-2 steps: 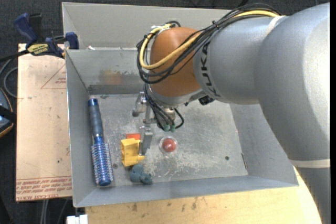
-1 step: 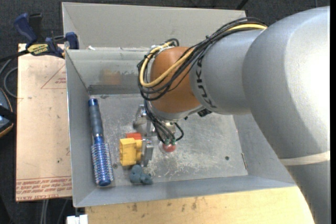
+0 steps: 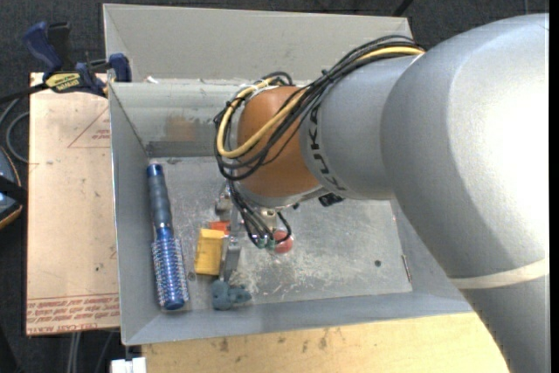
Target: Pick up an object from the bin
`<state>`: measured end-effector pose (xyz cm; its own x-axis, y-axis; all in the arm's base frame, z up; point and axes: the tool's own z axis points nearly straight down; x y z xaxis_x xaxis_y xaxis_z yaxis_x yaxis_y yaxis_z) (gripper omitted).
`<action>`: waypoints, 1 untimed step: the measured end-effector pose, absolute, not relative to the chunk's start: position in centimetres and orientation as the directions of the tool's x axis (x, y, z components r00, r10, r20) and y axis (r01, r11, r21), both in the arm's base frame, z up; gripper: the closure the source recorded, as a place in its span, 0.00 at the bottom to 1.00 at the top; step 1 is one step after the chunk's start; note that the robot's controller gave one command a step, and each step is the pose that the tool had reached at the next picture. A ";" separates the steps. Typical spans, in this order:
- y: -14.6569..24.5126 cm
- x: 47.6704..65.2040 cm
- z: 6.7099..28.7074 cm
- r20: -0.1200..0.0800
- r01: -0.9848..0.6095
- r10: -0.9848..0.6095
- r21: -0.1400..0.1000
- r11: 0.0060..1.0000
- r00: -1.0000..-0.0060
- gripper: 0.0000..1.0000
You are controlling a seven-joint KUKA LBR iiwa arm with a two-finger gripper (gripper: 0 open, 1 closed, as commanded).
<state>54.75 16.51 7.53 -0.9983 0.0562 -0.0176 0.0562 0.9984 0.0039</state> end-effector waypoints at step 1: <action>16.6 54.8 7.5 -0.019 0.058 0.058 0.006 0.998 -0.998 1.00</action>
Offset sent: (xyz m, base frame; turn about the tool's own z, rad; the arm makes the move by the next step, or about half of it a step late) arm 0.0000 0.0000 0.0000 0.0000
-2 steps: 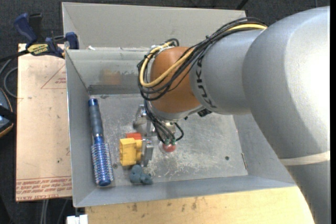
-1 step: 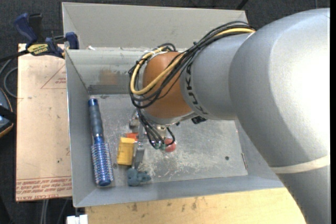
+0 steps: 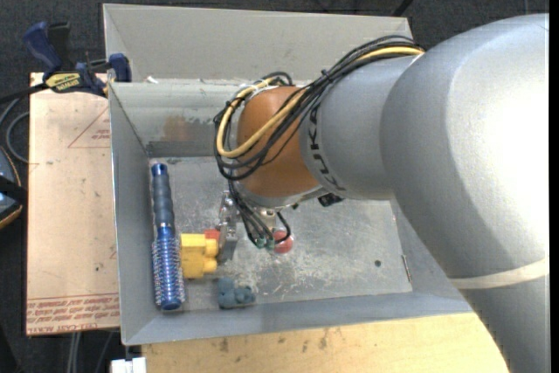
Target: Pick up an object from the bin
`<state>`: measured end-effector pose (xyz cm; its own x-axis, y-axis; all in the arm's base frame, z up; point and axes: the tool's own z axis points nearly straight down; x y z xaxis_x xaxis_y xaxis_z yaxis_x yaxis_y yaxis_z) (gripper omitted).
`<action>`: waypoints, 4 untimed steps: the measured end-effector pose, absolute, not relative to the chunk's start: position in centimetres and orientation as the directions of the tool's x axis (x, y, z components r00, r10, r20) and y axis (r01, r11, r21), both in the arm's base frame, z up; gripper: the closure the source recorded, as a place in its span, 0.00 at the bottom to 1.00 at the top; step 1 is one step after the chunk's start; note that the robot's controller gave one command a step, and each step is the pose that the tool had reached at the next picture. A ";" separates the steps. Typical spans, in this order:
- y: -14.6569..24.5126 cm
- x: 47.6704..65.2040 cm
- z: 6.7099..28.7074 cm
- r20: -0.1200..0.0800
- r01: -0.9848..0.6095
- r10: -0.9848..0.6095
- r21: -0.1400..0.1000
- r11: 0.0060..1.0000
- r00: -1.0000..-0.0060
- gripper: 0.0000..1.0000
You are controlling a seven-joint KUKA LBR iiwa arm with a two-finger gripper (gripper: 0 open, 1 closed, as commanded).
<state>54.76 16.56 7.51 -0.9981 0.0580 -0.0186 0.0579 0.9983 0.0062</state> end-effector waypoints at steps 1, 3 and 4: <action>16.6 54.8 7.5 -0.018 0.058 0.058 0.006 0.998 -0.998 1.00; 16.6 54.8 7.5 -0.018 0.058 0.059 0.007 0.998 -0.998 1.00; 16.6 54.7 7.5 -0.018 0.059 0.059 0.007 0.998 -0.998 1.00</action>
Offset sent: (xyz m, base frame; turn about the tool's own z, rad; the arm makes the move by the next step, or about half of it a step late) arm 0.0000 0.0000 0.0000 0.0000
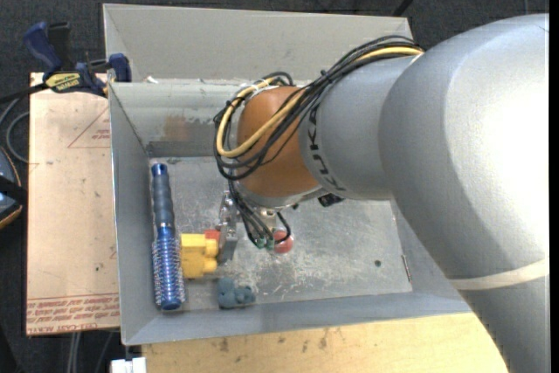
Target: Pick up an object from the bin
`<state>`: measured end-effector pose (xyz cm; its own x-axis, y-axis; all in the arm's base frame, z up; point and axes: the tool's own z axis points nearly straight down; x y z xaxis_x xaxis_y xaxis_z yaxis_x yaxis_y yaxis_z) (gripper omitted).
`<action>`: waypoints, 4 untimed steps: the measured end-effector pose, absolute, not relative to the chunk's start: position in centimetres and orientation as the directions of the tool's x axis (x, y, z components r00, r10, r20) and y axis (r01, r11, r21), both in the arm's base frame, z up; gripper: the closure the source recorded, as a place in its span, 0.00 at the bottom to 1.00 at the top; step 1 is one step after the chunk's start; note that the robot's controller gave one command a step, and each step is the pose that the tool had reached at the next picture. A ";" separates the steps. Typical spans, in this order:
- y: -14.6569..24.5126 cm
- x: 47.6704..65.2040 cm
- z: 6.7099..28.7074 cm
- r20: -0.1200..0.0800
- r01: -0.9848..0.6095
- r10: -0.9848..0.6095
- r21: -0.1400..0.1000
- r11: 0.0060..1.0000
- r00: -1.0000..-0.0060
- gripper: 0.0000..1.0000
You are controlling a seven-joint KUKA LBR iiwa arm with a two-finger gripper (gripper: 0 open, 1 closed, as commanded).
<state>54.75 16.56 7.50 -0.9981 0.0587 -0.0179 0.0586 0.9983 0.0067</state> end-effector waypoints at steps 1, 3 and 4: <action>16.6 54.7 7.5 -0.018 0.059 0.059 0.007 0.998 -0.998 1.00; 16.6 54.7 7.5 -0.018 0.059 0.059 0.007 0.998 -0.998 1.00; 16.6 54.7 7.5 -0.018 0.059 0.059 0.007 0.998 -0.998 1.00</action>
Offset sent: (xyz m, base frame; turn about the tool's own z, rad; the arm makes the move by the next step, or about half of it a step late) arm 0.0000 0.0000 0.0000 0.0000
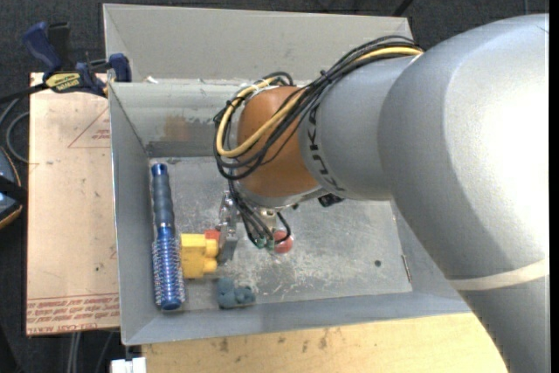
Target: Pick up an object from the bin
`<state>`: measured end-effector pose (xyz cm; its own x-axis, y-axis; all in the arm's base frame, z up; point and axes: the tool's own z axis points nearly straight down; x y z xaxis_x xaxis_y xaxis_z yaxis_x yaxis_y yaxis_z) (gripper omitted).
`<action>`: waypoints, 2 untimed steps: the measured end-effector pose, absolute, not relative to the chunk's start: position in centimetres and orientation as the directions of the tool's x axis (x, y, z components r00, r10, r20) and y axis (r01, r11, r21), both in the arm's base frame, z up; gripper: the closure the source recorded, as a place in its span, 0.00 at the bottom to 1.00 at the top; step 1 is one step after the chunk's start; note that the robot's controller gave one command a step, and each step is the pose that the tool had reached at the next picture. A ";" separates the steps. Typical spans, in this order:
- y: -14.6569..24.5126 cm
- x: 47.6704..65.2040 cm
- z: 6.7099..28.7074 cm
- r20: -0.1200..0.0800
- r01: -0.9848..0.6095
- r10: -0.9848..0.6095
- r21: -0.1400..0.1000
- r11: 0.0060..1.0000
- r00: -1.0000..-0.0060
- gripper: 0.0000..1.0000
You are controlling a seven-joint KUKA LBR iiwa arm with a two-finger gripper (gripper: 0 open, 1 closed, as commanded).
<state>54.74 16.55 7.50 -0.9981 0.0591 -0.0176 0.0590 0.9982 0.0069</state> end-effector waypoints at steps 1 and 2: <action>16.6 54.7 7.5 -0.018 0.059 0.059 0.007 0.998 -0.998 1.00; 16.6 54.7 7.5 -0.017 0.059 0.059 0.007 0.998 -0.998 1.00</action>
Offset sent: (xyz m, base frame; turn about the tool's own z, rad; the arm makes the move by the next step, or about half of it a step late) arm 0.0000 0.0000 0.0000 0.0000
